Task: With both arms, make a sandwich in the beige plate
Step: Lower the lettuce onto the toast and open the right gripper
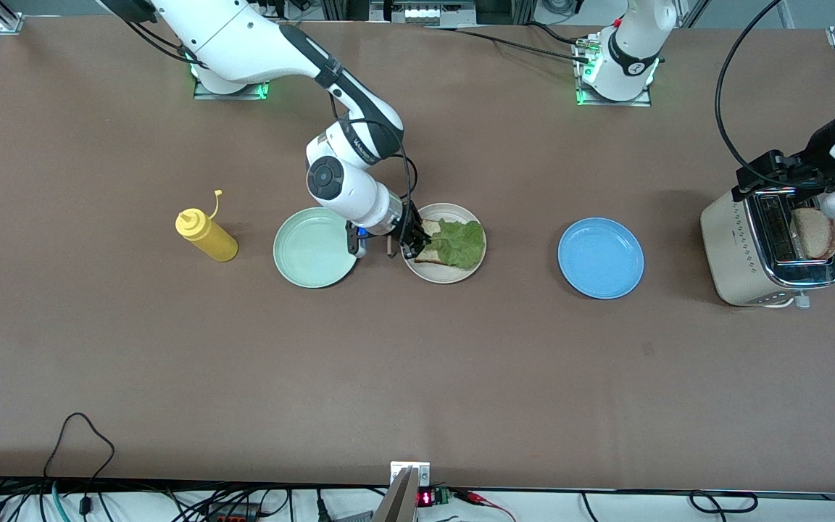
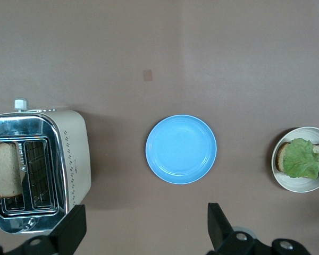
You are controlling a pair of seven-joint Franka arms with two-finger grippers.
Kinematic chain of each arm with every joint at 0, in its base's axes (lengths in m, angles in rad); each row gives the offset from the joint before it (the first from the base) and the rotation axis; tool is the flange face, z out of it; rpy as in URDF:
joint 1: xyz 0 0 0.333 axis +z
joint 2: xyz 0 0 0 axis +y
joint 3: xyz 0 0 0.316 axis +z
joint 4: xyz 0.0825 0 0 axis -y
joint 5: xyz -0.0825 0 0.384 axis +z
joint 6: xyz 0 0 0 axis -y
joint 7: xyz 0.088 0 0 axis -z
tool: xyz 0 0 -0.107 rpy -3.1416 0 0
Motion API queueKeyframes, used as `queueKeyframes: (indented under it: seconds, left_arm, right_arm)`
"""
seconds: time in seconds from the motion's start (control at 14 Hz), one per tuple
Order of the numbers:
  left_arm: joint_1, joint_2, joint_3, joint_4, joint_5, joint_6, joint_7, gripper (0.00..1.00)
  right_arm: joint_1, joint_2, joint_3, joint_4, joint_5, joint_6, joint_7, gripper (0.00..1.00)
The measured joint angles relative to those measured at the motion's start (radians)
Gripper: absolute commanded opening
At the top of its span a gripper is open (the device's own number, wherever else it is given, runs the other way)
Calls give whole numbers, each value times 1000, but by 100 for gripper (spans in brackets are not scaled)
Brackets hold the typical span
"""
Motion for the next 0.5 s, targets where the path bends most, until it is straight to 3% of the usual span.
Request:
queueKeyframes:
  seconds: [0.07,0.14,0.21,0.5]
  left_arm:
    - [0,0,0,0,0,0,0,100]
    - [-1,0,-1,0,0,-2,0,100]
    - [-1,0,-1,0,0,-3,0,100]
    - [-1,0,-1,0,0,-5,0,100]
  right_arm:
    - [2,6,0,0,0,4,0,37]
    - [2,10,0,0,0,6,-2,79]
    - [2,11,0,0,-1,7,-5,100]
    - [0,8,-5,5,-1,24,-67,100]
